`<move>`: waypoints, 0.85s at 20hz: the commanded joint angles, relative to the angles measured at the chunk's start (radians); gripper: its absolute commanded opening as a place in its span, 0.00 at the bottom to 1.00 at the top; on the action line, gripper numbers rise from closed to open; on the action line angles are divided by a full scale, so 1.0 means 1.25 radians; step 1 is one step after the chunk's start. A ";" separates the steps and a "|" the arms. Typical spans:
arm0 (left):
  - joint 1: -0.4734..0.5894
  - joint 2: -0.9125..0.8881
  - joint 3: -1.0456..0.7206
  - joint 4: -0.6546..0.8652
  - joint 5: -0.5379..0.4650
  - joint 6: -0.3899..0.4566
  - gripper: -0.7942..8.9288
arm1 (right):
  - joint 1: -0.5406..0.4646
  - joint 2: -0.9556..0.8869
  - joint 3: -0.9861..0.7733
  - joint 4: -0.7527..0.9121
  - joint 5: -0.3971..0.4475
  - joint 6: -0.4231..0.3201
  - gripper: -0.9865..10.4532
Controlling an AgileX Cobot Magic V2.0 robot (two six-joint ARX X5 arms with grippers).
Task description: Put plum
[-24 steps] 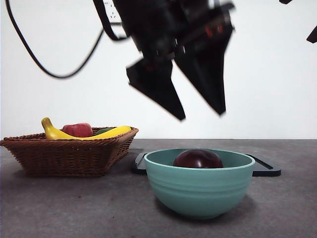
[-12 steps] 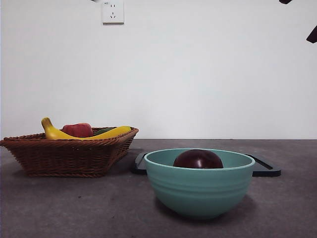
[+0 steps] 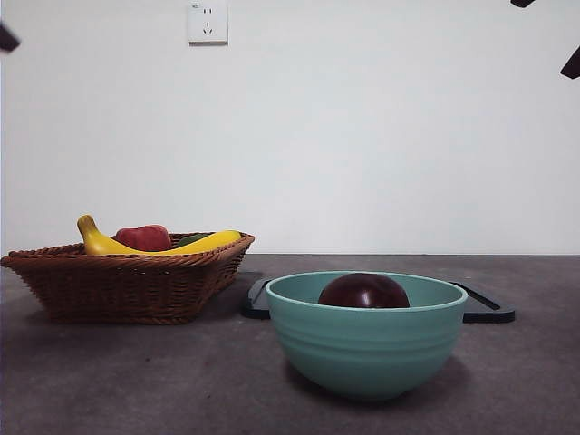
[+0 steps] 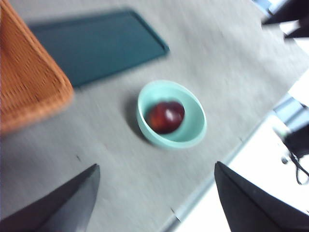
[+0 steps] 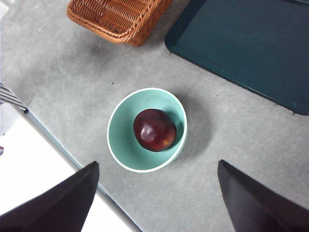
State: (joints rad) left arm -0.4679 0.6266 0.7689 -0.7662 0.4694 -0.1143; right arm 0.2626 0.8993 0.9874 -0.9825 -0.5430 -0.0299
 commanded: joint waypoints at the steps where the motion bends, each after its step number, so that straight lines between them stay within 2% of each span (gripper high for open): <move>1: -0.003 0.000 0.005 0.002 0.009 -0.005 0.47 | 0.005 0.006 0.013 0.002 0.000 -0.003 0.43; 7: -0.003 0.000 0.005 0.002 0.009 -0.005 0.47 | 0.009 0.006 0.010 -0.018 0.000 -0.002 0.43; 10: -0.003 0.000 0.005 0.003 0.009 -0.005 0.47 | 0.021 0.007 0.000 -0.011 0.001 0.025 0.43; 12: -0.003 0.000 0.005 0.003 0.009 -0.005 0.47 | 0.044 0.013 -0.032 0.019 0.002 0.052 0.42; 15: -0.003 0.000 0.005 0.003 0.009 -0.005 0.47 | 0.090 0.034 -0.114 0.138 0.010 0.127 0.42; 17: -0.003 0.000 0.005 0.003 0.009 -0.005 0.47 | 0.126 0.063 -0.161 0.208 0.062 0.158 0.41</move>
State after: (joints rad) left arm -0.4679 0.6224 0.7681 -0.7742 0.4751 -0.1188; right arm 0.4133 0.9703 0.7803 -0.7387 -0.4706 0.1295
